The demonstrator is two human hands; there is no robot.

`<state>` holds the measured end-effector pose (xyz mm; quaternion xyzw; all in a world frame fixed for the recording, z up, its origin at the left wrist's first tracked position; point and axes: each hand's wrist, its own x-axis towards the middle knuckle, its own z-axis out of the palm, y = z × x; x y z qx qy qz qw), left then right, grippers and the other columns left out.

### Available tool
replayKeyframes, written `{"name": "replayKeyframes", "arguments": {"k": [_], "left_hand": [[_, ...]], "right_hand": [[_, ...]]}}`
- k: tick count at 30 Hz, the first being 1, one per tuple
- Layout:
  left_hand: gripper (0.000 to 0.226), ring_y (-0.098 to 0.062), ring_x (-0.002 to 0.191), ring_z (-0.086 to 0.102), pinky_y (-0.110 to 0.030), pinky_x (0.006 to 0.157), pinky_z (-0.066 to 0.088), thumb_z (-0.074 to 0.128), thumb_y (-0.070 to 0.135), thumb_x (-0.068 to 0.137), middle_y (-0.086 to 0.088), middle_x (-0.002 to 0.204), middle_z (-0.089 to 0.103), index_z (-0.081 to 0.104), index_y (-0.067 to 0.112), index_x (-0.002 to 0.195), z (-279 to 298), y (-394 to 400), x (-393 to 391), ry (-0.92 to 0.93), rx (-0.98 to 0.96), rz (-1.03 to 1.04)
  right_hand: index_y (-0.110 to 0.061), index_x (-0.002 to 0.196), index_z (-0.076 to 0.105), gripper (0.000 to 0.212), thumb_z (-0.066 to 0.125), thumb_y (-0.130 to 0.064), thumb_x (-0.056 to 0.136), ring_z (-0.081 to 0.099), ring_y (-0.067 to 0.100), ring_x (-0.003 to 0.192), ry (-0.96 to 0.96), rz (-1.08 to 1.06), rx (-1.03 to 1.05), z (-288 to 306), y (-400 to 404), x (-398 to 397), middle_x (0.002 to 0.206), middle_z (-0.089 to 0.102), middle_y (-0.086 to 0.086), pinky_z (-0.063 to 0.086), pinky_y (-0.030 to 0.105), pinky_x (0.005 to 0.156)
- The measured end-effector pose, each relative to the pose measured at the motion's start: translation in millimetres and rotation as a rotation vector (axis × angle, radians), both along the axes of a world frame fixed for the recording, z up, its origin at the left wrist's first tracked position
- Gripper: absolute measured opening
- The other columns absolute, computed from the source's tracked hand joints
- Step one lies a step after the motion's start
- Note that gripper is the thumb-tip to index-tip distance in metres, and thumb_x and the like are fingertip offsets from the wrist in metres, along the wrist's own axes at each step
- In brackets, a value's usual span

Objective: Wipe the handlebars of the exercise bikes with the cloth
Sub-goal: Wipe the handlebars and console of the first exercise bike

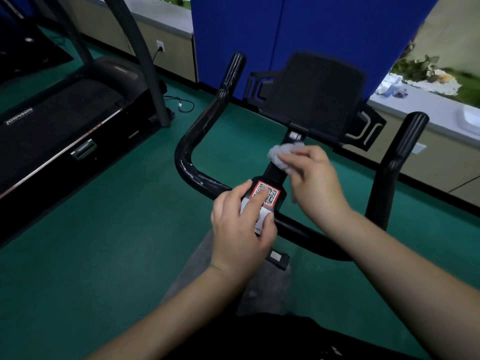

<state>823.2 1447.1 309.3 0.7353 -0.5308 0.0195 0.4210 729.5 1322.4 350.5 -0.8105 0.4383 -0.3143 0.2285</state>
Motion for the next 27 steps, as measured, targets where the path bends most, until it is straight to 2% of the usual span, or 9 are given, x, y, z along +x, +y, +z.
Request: {"name": "replayKeyframes", "arguments": {"k": [2,5,8,11,13,18,21,24,27], "left_hand": [[0.038,-0.033,0.1,0.053,-0.038,0.093,0.036,0.056,0.027,0.078,-0.011,0.122,0.057,0.065,0.015,0.112,0,0,0,-0.004,-0.003,0.003],[0.038,-0.034,0.099,0.053,-0.038,0.093,0.037,0.056,0.027,0.078,-0.012,0.121,0.058,0.065,0.015,0.112,-1,-1,1,-0.023,-0.02,0.008],[0.037,-0.034,0.099,0.054,-0.038,0.093,0.037,0.056,0.027,0.077,-0.012,0.12,0.058,0.064,0.015,0.111,-2,-2,0,-0.036,-0.044,0.018],[0.037,-0.034,0.098,0.054,-0.037,0.093,0.037,0.057,0.026,0.077,-0.012,0.12,0.058,0.061,0.017,0.112,-3,-4,-1,-0.038,-0.049,0.031],[0.037,-0.033,0.099,0.054,-0.037,0.093,0.037,0.056,0.027,0.077,-0.011,0.12,0.058,0.06,0.018,0.113,-3,-4,-1,-0.04,-0.036,0.03],[0.035,-0.024,0.11,0.047,-0.043,0.096,0.039,0.052,0.032,0.08,-0.002,0.123,0.055,0.063,0.022,0.112,9,0,-2,0.086,0.035,0.021],[0.041,-0.015,0.12,0.039,-0.039,0.105,0.031,0.052,0.03,0.08,0.004,0.13,0.047,0.055,0.024,0.121,30,1,5,0.167,-0.018,0.087],[0.05,-0.013,0.126,0.036,-0.033,0.108,0.024,0.057,0.031,0.081,0.007,0.136,0.046,0.048,0.024,0.13,47,-1,21,0.007,0.002,0.012],[0.035,-0.011,0.108,0.049,-0.033,0.097,0.037,0.06,0.035,0.079,0.01,0.112,0.063,0.063,0.025,0.112,52,-6,42,-0.044,0.074,-0.128]], "right_hand": [[-0.019,0.11,0.069,0.028,0.059,-0.004,0.088,0.053,-0.008,0.092,-0.103,-0.098,0.215,-6,3,-4,0.111,0.057,0.001,0.038,0.0,0.08],[-0.027,0.105,0.059,0.023,0.055,-0.01,0.09,0.056,0.01,0.077,-0.321,-0.283,0.409,-5,-14,3,0.088,0.058,-0.005,0.045,0.015,0.066],[-0.025,0.105,0.051,0.018,0.052,-0.011,0.092,0.053,0.012,0.068,-0.396,-0.365,0.488,-1,-26,15,0.086,0.055,0.0,0.043,0.025,0.063],[-0.024,0.104,0.048,0.017,0.051,-0.012,0.093,0.052,0.012,0.07,-0.306,-0.287,0.504,-7,-7,8,0.086,0.054,-0.002,0.039,0.025,0.061],[-0.025,0.1,0.05,0.016,0.054,-0.011,0.092,0.056,0.011,0.082,-0.225,-0.189,0.468,-10,7,-2,0.091,0.057,-0.006,0.039,0.023,0.07],[-0.031,0.095,0.064,0.025,0.064,-0.008,0.084,0.055,-0.004,0.091,-0.18,-0.031,0.266,23,5,-17,0.103,0.06,-0.006,0.036,-0.001,0.079],[-0.031,0.096,0.059,0.035,0.073,-0.005,0.076,0.063,0.004,0.091,-0.175,0.178,0.314,42,10,-15,0.094,0.067,-0.008,0.043,0.008,0.082],[-0.032,0.092,0.051,0.042,0.077,-0.005,0.073,0.065,0.004,0.09,-0.123,0.305,0.346,42,19,-8,0.089,0.068,-0.009,0.047,0.017,0.086],[-0.031,0.092,0.051,0.042,0.076,-0.003,0.074,0.065,0.006,0.089,-0.219,0.352,0.365,41,26,-1,0.09,0.067,-0.005,0.05,0.02,0.085]]}}
